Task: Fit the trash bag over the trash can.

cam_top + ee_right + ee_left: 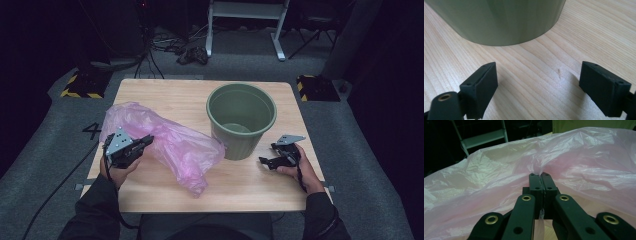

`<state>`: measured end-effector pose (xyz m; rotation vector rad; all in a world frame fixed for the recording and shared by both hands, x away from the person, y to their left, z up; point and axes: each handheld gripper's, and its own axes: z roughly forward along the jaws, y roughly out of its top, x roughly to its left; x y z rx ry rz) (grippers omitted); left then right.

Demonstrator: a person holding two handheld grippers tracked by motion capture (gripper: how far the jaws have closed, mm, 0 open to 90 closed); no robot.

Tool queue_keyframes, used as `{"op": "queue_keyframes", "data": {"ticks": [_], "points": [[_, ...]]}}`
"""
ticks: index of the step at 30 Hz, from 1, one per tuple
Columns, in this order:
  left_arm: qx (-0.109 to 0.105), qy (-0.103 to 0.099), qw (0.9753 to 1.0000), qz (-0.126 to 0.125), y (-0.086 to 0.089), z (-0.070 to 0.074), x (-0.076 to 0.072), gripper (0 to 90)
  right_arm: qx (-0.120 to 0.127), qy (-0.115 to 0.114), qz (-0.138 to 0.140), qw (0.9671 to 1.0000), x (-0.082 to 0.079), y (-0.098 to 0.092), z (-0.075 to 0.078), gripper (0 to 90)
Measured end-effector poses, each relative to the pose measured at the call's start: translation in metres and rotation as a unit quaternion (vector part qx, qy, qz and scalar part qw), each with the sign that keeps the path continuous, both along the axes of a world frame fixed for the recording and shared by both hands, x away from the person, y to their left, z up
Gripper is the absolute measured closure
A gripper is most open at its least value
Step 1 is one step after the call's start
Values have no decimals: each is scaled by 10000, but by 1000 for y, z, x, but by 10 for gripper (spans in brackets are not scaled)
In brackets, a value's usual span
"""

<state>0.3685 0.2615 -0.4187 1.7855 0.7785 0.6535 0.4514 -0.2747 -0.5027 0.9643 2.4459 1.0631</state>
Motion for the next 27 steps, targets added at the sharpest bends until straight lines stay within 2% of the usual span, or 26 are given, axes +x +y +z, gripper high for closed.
{"op": "queue_keyframes", "data": {"ticks": [11,16,27], "points": [[-178,-366,9991,81,11,20,-9,892,-3,-4,-36,10000,-5,-3,0,149],[-390,-499,9979,158,19,29,-11,893,-2,1,-37,10000,-5,-3,0,149],[-521,-860,9948,178,20,61,-7,894,-2,-2,-44,10000,-5,-3,0,149]]}}
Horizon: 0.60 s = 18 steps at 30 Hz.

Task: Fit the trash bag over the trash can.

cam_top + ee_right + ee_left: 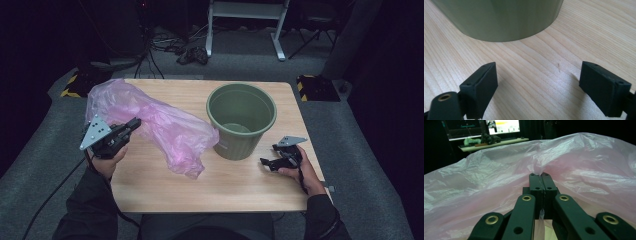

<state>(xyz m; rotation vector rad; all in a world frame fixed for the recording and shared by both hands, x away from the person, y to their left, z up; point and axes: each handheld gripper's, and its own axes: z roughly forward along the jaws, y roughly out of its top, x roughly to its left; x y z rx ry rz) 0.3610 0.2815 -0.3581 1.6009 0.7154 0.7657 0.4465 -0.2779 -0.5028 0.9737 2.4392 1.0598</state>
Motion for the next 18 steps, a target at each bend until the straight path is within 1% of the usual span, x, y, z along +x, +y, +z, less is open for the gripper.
{"op": "queue_keyframes", "data": {"ticks": [3,4,6,9,11,12,15,18], "points": [[-111,-116,9999,26,4,10,-1,894,0,-1,-1,10000,0,0,0,149],[-105,-152,9998,47,6,13,-2,895,0,-1,-2,10000,0,0,0,149],[-169,-229,9996,63,9,18,-4,895,0,-1,-7,10000,0,0,0,149],[-171,-290,9994,101,13,23,-5,895,2,3,-12,10000,0,0,0,149],[-253,-306,9992,110,13,26,-5,894,2,2,-12,10000,0,0,0,149],[-244,-328,9991,143,13,27,-5,894,2,2,-12,10000,0,0,0,149],[-285,-363,9988,153,11,32,-3,895,2,3,-12,10000,0,0,0,149],[-337,-430,9984,138,11,41,1,895,1,3,-11,10000,0,0,0,149]]}}
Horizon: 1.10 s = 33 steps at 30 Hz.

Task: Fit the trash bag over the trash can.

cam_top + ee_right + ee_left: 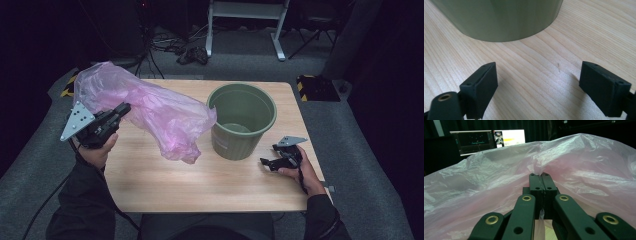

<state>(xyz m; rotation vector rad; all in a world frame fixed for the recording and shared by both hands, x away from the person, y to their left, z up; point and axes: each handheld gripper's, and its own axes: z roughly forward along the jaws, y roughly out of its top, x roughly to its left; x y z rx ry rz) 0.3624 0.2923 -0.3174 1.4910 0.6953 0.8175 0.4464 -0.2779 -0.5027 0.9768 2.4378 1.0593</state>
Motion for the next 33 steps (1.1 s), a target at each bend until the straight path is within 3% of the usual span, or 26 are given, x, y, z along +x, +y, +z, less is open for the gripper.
{"op": "queue_keyframes", "data": {"ticks": [10,18,19,20,23,25,28,33], "points": [[239,-219,9993,166,-27,34,20,895,1,2,-1,10000,0,0,0,149],[433,-312,9982,283,-56,48,39,895,-12,-74,-81,9999,-2,-4,7,214],[452,-303,9981,300,-59,48,41,895,247,-148,-87,9995,-5,-9,17,232],[439,-277,9982,300,-62,49,43,895,247,-148,-87,9995,-5,-9,17,232],[447,-225,9982,335,-68,48,49,895,484,-453,-167,9977,-14,-16,42,235],[512,-182,9979,346,-74,47,52,895,678,-721,-170,9949,-23,-22,62,242],[566,-124,9977,354,-83,45,58,894,715,-1108,-129,9912,-34,-25,91,243],[636,-75,9973,372,-96,42,66,895,948,-1569,43,9830,-43,-23,134,244]]}}
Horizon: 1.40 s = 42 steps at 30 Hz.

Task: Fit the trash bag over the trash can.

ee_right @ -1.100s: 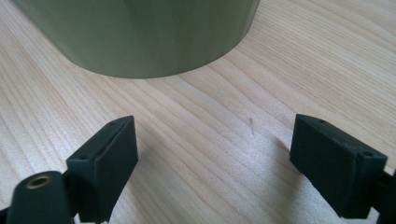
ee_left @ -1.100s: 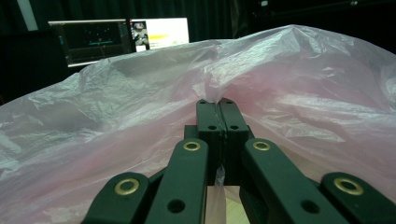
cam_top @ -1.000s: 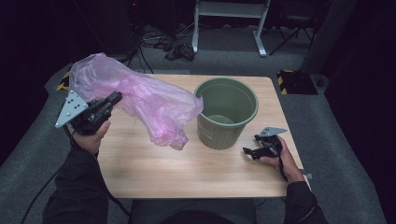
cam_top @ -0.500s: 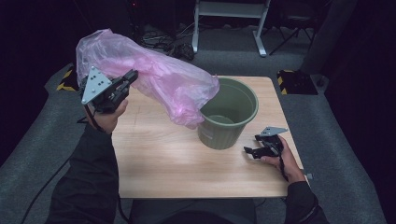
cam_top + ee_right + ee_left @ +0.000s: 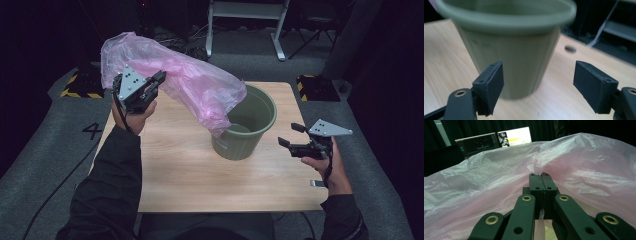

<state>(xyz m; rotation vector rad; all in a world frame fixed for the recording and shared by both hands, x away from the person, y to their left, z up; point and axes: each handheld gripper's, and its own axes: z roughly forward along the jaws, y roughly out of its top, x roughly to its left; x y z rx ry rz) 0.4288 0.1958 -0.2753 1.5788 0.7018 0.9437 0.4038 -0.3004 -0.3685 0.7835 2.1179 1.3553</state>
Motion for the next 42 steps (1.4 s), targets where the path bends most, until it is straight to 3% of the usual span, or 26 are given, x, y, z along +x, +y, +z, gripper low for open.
{"op": "queue_keyframes", "data": {"ticks": [7,10,11,19,22,24,25,26,28,30,32,36,38,39,40,42], "points": [[189,35,9997,124,-21,-2,11,895,31,-327,227,9992,-3,20,37,248],[200,25,9996,174,-30,-3,16,895,-81,-382,391,9985,-5,35,48,268],[205,37,9996,205,-33,-3,18,896,-129,-398,571,9975,-6,48,55,279],[289,26,9994,176,-57,-2,22,896,-340,-374,1074,9929,-7,93,69,284],[278,5,9996,30,-63,-5,18,896,-516,-318,1069,9924,-3,106,70,295],[295,-9,9996,-34,-66,-9,15,895,-662,-259,956,9929,1,113,69,356],[262,4,9996,-80,-67,-11,13,895,-771,-196,824,9934,7,118,67,456],[254,13,9996,-111,-67,-13,12,895,-771,-196,824,9934,7,118,67,456],[257,-14,9995,-154,-68,-16,8,895,-954,-191,728,9926,14,121,66,551],[210,-25,9995,-225,-69,-19,5,895,-1011,-94,666,9926,21,123,64,667],[233,-81,9994,-259,-70,-21,1,895,-1006,58,600,9931,28,123,61,719],[300,-158,9987,-384,-74,-27,-7,895,-1101,280,427,9926,39,126,55,692],[367,-206,9983,-405,-76,-30,-10,895,-1233,448,321,9908,47,129,49,570],[386,-224,9982,-412,-77,-31,-12,895,-1233,448,321,9908,47,129,49,570],[425,-250,9979,-420,-77,-33,-13,895,-1256,495,345,9902,48,130,48,514],[455,-270,9978,-398,-75,-35,-15,895,-1253,391,412,9905,48,129,47,404]]}}
